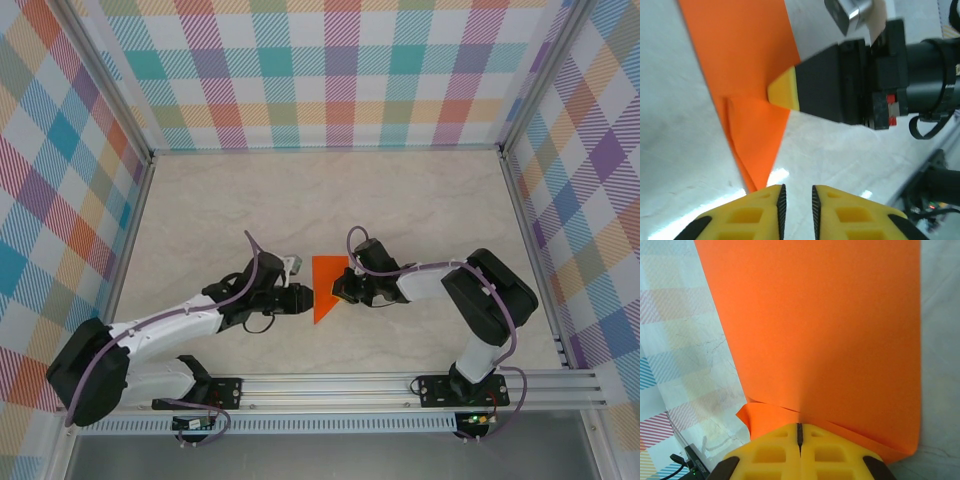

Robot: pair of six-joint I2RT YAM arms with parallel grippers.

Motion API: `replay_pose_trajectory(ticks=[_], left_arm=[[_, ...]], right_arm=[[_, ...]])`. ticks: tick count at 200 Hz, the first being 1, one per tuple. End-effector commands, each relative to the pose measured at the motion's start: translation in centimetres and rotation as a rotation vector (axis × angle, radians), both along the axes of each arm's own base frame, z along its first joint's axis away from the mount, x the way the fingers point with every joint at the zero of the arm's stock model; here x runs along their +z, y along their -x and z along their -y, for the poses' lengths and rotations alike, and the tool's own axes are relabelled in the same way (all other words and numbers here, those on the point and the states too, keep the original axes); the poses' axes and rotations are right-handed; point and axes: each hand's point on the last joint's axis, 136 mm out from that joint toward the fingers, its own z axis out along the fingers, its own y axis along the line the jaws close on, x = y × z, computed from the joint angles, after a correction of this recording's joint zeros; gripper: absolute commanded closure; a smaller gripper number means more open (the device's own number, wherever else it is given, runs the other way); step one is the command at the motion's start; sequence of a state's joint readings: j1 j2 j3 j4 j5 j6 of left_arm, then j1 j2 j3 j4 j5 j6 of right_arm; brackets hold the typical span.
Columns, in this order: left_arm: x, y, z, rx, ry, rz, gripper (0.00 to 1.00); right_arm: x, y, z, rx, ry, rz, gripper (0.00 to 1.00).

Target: Fold a paper plane with a square sheet of paper (pick it up from the middle)

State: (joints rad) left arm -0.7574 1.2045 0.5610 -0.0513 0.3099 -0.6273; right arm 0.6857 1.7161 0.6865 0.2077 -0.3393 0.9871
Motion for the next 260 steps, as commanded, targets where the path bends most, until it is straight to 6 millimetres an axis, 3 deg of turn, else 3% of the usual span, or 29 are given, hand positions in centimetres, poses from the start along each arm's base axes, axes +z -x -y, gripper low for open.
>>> replay_pose_trajectory(ticks=[1,39,80,104,144,171,209,247,260], left_arm=[[-0.1,1.0,2.3,-0.058,0.127,-0.100,0.80],[-2.1,0.6,4.1,-0.090,0.127,-0.171,0.83],[-4.8,0.1,4.1,-0.078,0.057,-0.205,0.83],[-7.0,0.4,2.9,-0.052,-0.030,-0.235,0.84],[-8.9,1.7,-0.3,-0.004,-0.160,-0.258,0.86],[-9.8,2.2,-0.6,-0.009,-0.173,-0.277,0.87],[-10.1,2.2,-0.6,-0.005,-0.177,-0.287,0.88],[-10.0,2.2,-0.7,0.001,-0.175,-0.283,0.90],[-9.9,2.1,-0.7,0.001,-0.173,-0.282,0.90]], right_arm=[[-2.6,1.0,2.2,-0.040,0.132,-0.067,1.00],[-2.7,1.1,2.3,-0.041,0.137,-0.071,1.00],[-2.6,1.1,2.3,-0.038,0.140,-0.071,1.00],[-2.6,1.1,2.3,-0.035,0.140,-0.071,1.00],[-2.4,1.0,2.2,-0.022,0.150,-0.068,0.99],[-0.8,0.6,1.7,-0.003,0.124,-0.037,0.96],[3.2,0.2,0.7,0.031,0.051,0.046,0.93],[4.6,1.2,-1.4,0.081,-0.037,0.078,0.97],[4.3,1.8,-2.0,0.088,-0.051,0.059,0.98]])
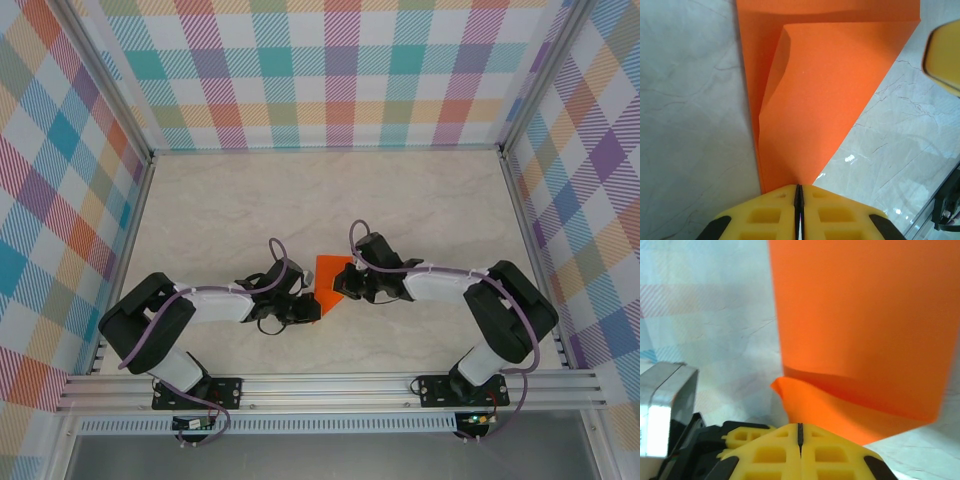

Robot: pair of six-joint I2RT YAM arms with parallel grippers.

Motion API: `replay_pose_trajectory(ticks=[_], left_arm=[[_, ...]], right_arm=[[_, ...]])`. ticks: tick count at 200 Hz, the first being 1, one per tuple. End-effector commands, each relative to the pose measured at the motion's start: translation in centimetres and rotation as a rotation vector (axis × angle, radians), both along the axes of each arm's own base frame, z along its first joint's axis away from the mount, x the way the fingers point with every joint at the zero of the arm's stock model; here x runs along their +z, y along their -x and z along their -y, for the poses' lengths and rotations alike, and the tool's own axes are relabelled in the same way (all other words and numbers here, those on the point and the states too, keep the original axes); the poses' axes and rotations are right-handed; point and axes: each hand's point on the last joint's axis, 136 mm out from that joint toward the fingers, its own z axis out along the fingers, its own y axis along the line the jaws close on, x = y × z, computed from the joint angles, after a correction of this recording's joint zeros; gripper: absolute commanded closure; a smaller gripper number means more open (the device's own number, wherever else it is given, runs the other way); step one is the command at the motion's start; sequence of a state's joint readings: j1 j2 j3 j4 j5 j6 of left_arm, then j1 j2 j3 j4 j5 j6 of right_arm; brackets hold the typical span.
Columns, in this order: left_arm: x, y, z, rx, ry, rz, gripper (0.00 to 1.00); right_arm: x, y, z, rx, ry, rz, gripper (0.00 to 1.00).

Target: Fold a paper plane with a square sheet of paper (pick it up from the middle)

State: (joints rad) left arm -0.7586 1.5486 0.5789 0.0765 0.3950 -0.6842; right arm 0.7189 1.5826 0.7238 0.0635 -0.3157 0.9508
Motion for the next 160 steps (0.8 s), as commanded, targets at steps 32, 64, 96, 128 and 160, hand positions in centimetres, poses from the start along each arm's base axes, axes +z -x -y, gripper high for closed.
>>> replay_pose_trajectory(ticks=[32,64,96,128,160], left_arm=[[-1.9,1.4,-2.0,0.008,-0.098,-0.047,0.91],[-2.4,1.5,-2.5,0.013,-0.122,-0.050,0.93],[-3.0,1.8,-3.0,0.015,-0.145,-0.058,0.96],[-3.5,2.2,-3.6,0.011,-0.165,-0.064,0.99],[-3.6,2.5,-3.9,0.003,-0.170,-0.070,1.00]], right_arm=[[-1.0,1.8,-2.8,0.064,-0.068,-0.035,1.00],[-3.6,1.8,-1.9,0.036,-0.001,-0.063,1.00],[-5.6,1.6,0.2,-0.011,0.059,-0.061,1.00],[-5.7,0.0,2.0,-0.042,0.041,-0.019,1.00],[-5.4,-1.9,3.7,-0.068,0.023,0.041,0.97]])
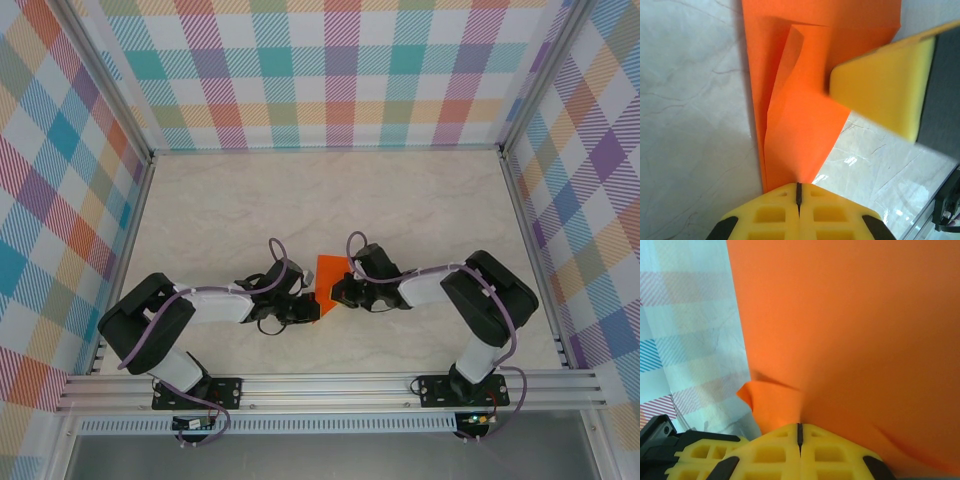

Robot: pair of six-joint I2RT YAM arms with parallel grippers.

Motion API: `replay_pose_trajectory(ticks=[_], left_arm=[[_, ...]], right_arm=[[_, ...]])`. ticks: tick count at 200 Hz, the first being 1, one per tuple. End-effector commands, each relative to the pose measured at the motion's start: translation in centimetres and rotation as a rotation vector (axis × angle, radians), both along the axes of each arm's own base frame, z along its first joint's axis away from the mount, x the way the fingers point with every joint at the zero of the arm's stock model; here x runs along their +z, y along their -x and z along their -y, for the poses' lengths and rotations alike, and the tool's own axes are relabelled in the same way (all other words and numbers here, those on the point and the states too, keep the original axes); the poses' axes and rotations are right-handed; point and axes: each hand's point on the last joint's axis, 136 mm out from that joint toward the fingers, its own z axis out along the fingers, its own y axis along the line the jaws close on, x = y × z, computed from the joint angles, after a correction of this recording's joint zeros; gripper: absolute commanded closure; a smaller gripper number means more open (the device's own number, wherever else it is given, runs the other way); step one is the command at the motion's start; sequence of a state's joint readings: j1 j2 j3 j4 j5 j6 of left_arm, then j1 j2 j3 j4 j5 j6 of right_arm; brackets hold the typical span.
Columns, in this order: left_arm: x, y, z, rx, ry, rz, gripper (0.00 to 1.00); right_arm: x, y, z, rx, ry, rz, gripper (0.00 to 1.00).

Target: Fold a paper plane with a square sheet of paper (pick it up from the middle)

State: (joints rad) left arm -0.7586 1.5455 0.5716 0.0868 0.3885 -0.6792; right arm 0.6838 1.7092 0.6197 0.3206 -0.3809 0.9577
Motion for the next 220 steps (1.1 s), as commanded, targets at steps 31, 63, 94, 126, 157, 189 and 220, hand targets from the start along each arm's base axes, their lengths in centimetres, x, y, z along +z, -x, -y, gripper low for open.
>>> replay_pose_trajectory(ticks=[31,63,94,126,157,189,220], left_arm=[[-3.5,2.7,-3.8,0.003,-0.170,-0.079,1.00],[-3.1,2.7,-3.5,-0.010,-0.156,-0.073,1.00],[-2.9,2.5,-3.3,-0.009,-0.145,-0.070,1.00],[-2.7,2.4,-3.0,-0.016,-0.140,-0.069,1.00],[-2.7,2.3,-3.0,-0.011,-0.135,-0.069,1.00],[-2.6,2.2,-3.0,-0.010,-0.142,-0.069,1.00],[-2.3,2.2,-3.1,-0.014,-0.151,-0.064,0.99]], right_arm=[[-1.2,-3.3,5.0,-0.112,0.061,0.105,0.96],[1.7,-4.5,4.5,-0.104,0.012,0.164,0.95],[5.4,-4.5,3.1,-0.069,-0.056,0.208,0.93],[5.7,-2.4,0.3,0.004,-0.083,0.179,0.94],[4.1,-1.0,-0.9,0.026,-0.072,0.124,0.96],[1.6,0.5,-1.8,0.090,-0.046,0.040,0.98],[-1.0,1.0,-0.4,0.064,0.040,-0.006,1.00]])
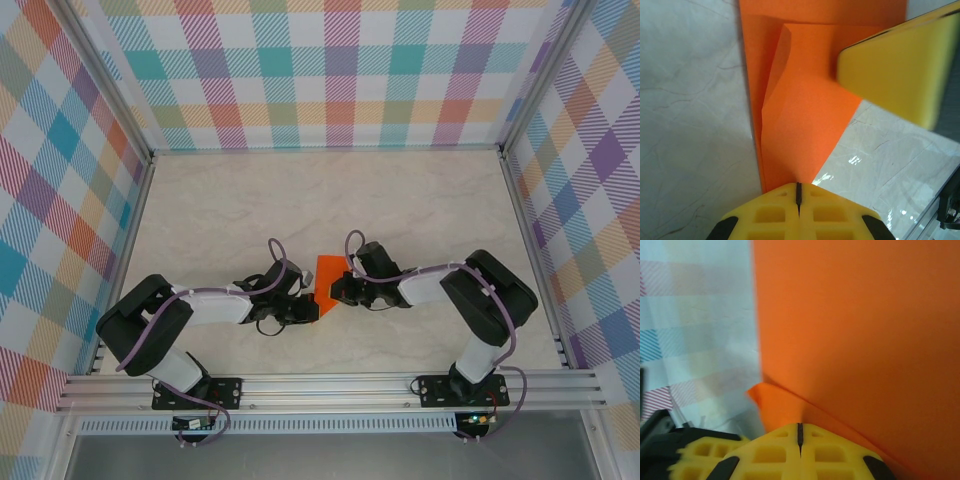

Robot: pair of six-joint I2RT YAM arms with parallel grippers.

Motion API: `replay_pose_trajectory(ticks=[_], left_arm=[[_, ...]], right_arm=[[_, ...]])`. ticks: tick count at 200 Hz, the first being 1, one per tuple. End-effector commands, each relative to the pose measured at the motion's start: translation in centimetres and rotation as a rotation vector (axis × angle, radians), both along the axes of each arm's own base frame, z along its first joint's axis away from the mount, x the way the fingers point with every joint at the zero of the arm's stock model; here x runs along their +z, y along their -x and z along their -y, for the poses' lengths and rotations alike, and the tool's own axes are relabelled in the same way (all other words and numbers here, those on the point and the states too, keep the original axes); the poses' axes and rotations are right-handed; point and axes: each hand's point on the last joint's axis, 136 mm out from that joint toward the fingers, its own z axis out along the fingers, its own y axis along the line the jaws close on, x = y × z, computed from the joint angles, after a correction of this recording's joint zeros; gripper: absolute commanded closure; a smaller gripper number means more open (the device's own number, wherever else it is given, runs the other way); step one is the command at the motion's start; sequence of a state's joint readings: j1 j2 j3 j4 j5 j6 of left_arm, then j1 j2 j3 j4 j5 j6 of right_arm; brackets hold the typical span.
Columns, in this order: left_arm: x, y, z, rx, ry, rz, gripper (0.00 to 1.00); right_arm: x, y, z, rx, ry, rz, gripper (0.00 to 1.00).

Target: Fold a paper plane with a square sheet of paper (pick it up from the middle)

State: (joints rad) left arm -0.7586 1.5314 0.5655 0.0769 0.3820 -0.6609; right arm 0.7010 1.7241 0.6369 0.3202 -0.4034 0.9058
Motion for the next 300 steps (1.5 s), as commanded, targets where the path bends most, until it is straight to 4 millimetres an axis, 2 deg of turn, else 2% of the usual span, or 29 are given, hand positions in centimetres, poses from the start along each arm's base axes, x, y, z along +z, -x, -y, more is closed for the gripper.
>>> replay_pose_trajectory(ticks=[1,20,35,101,157,178,201,220,254,273,300], left_arm=[[-2.4,2.1,-2.9,-0.002,-0.145,-0.077,0.99],[-2.2,2.1,-3.1,-0.007,-0.152,-0.070,0.98],[-2.1,2.4,-3.4,-0.014,-0.164,-0.072,0.98],[-1.5,4.2,-5.0,-0.022,-0.166,-0.082,0.97],[4.8,1.6,-2.1,-0.011,-0.013,0.049,0.92],[5.7,0.7,0.1,-0.027,0.072,0.050,0.89],[4.9,-0.1,1.4,-0.048,0.078,0.026,0.88],[3.0,0.0,1.5,-0.054,0.039,-0.017,0.86],[-1.0,1.6,-1.2,-0.022,-0.095,-0.104,0.85],[-1.6,2.8,-2.4,-0.014,-0.113,-0.120,0.85],[-1.1,4.3,-4.1,-0.025,-0.140,-0.117,0.85]], right_arm=[[-1.3,0.6,0.6,-0.006,0.053,-0.035,1.00],[-2.7,0.7,1.9,-0.025,0.141,-0.052,1.00],[-3.2,1.0,2.2,-0.016,0.158,-0.055,1.00],[-2.8,0.8,1.5,0.014,0.142,-0.060,1.00],[-2.5,0.8,1.4,0.016,0.142,-0.062,1.00],[-2.7,0.8,1.3,0.021,0.146,-0.067,1.00],[-2.8,0.9,1.4,0.019,0.151,-0.071,1.00],[-2.8,1.0,1.5,0.020,0.153,-0.073,1.00],[-2.8,0.9,1.6,0.018,0.158,-0.069,1.00],[-2.8,0.9,1.7,0.017,0.165,-0.067,1.00],[-2.9,1.0,1.8,0.027,0.176,-0.066,1.00]])
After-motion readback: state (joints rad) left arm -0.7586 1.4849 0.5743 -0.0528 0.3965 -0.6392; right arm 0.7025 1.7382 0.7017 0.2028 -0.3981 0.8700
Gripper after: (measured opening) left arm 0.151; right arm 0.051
